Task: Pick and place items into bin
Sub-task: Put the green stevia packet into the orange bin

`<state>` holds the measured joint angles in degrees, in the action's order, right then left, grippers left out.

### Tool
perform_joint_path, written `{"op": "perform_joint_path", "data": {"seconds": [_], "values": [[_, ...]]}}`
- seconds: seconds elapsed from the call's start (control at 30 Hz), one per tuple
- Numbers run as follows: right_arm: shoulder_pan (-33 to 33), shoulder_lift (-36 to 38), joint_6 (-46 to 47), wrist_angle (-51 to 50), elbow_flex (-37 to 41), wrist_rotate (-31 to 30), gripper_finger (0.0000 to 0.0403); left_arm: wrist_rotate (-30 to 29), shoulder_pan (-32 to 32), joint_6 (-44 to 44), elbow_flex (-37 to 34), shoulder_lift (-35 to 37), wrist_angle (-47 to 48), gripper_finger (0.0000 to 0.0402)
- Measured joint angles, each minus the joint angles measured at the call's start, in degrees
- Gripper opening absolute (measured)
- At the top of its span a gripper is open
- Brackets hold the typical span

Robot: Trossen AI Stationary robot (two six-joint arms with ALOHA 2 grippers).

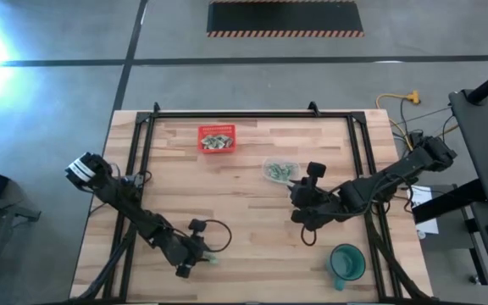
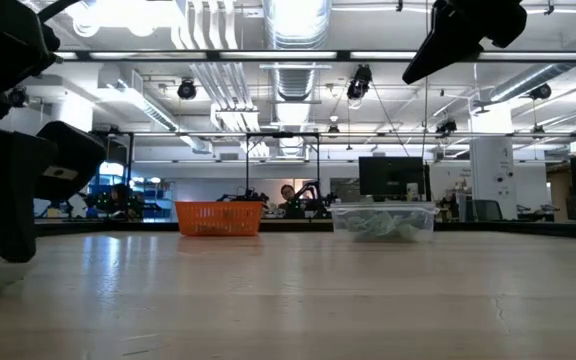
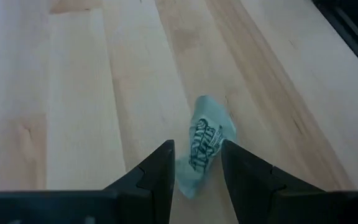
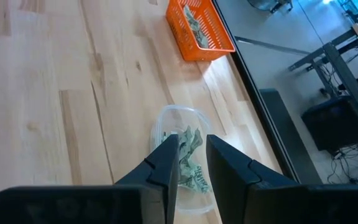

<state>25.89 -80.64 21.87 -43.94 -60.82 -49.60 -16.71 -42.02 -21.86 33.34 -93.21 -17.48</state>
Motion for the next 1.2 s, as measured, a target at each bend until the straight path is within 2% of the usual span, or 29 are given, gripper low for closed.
{"op": "perform_joint_path", "data": {"seconds": [0.2,0.4,0.83,1.0,1.2], "values": [[0.0,0.0,0.0,0.8,0.0,0.1,0.0073,-0.3,-0.1,0.2,0.6,-3.5,-2.0,0.0116],[0.0,0.0,-0.4,1.3,0.0,0.1,0.0073,-0.2,0.0,-0.2,0.5,-3.4,-1.9,0.0113],[0.0,0.0,-1.3,2.9,0.0,0.3,0.0072,-2.1,0.1,1.5,0.4,-1.0,-0.7,0.0019],[0.0,0.0,-1.8,4.1,0.0,0.3,0.0072,-8.2,0.8,5.7,0.4,-0.1,-0.8,0.0003],[0.0,0.0,-3.0,6.2,0.0,0.6,0.0072,-24.4,3.4,13.1,0.4,3.7,-0.9,0.0004]]}}
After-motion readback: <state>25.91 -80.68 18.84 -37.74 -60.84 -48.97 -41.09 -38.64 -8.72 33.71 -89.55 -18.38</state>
